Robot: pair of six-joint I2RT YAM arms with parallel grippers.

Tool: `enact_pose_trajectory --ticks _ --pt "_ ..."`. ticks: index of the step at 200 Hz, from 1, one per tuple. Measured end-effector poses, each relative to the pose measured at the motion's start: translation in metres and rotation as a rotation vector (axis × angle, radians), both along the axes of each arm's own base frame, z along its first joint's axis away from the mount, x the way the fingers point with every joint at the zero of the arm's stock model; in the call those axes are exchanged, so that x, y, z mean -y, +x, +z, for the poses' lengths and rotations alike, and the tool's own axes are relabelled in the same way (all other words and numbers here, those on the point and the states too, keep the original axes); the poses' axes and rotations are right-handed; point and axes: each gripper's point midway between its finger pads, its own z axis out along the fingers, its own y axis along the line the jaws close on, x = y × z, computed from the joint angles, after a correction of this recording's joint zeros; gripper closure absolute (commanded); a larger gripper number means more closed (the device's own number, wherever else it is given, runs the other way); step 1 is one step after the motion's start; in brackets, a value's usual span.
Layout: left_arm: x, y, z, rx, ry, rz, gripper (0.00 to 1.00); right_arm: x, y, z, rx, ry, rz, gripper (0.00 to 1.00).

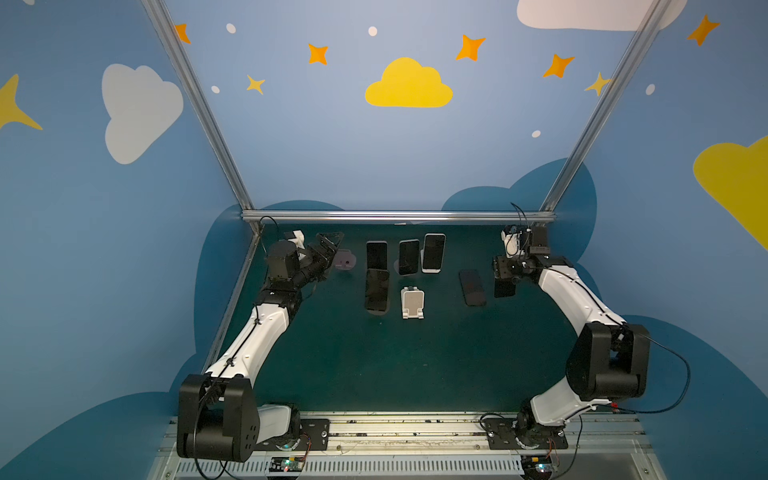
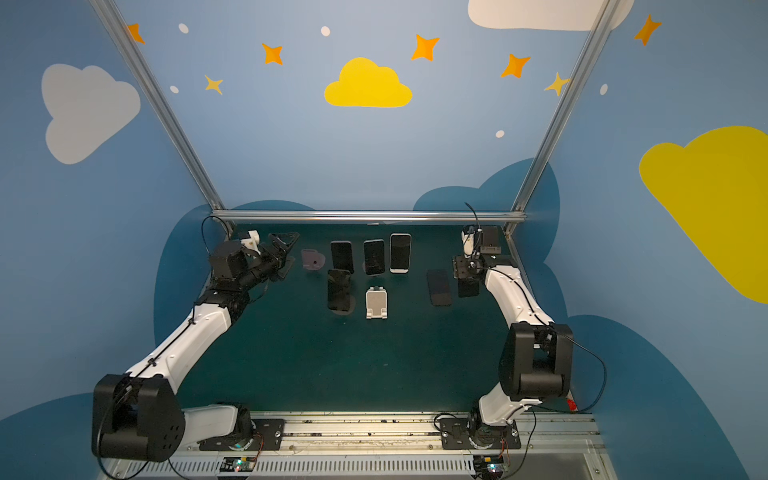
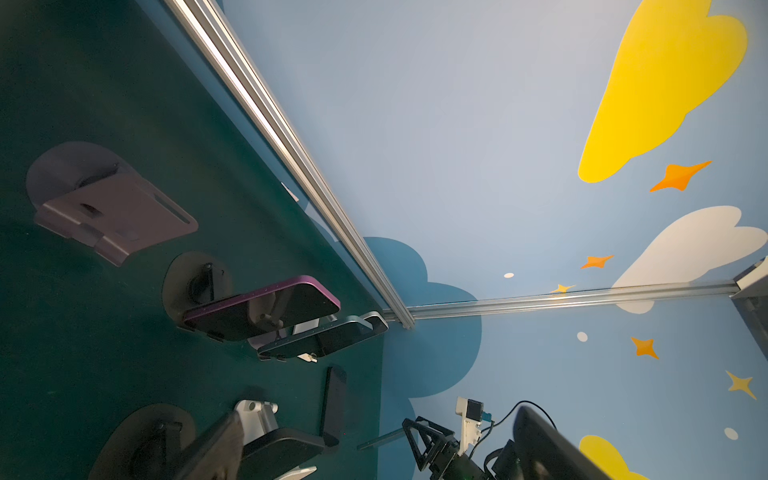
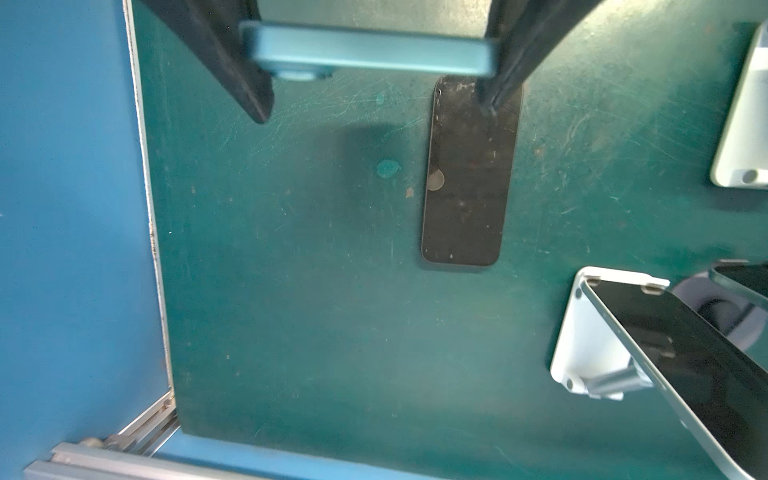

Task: Remove the phone from the phone stand
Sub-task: 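Carry the blue-edged phone with the right gripper toward the flat black phone, then lower the blue-edged phone flat beside the black phone with the right gripper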

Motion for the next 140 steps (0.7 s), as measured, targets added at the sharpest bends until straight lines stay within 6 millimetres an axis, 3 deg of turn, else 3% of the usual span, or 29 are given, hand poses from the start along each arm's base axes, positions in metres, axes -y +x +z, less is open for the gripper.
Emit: enact_pose_trajectory --ticks 82,140 --pt "-0.003 0.0 0.005 0.01 -0.01 0.02 0.0 0.005 -0.005 -0.021 -0.116 0.043 0.007 0.42" --pt "-0.003 -0.001 0.005 0.01 -0.012 0.02 0.0 0.007 0.022 -0.024 -0.208 0.054 -0.01 0.43"
